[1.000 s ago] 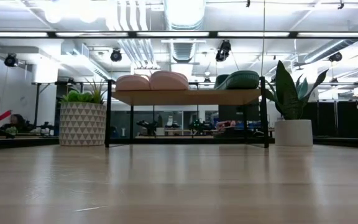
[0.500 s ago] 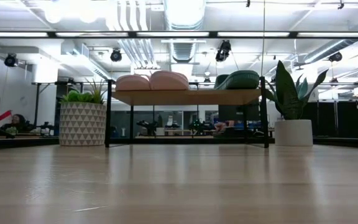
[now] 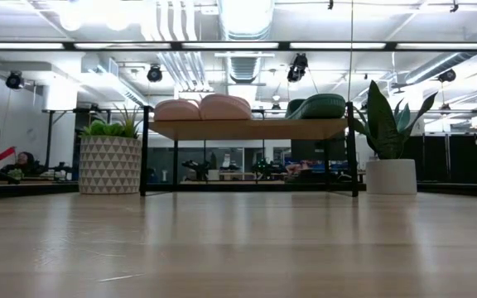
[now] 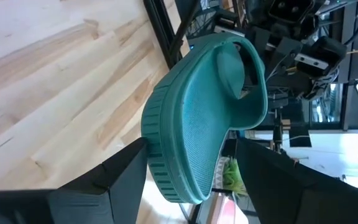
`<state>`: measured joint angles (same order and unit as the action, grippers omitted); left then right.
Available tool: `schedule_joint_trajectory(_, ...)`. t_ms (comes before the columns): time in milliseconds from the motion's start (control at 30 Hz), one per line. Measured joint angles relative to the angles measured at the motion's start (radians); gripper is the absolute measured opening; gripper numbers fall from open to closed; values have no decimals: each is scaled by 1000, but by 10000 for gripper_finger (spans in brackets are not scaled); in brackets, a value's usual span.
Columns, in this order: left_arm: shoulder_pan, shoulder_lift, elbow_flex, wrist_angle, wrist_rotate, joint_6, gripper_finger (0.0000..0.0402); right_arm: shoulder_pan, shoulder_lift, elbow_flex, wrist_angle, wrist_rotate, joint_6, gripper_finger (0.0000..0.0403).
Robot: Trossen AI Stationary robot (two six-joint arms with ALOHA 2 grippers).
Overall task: Pick and place slides into the shelf
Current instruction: Put the green slipper on the shelf
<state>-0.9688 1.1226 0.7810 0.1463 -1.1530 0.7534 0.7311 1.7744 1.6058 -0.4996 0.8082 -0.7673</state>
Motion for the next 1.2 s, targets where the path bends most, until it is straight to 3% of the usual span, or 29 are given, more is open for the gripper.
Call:
schedule_joint_trajectory(500,1,-2,0,6,7,17,0,51,-16,0,-67,8,7,235)
schedule_joint_trajectory(900,2,-5,2,11,46,22,0,9,-17,0,10,3,-6,235)
schedule_joint_trajectory(1200,7,-5,2,11,52,22,0,-27,-11,0,76,-135,-54,234)
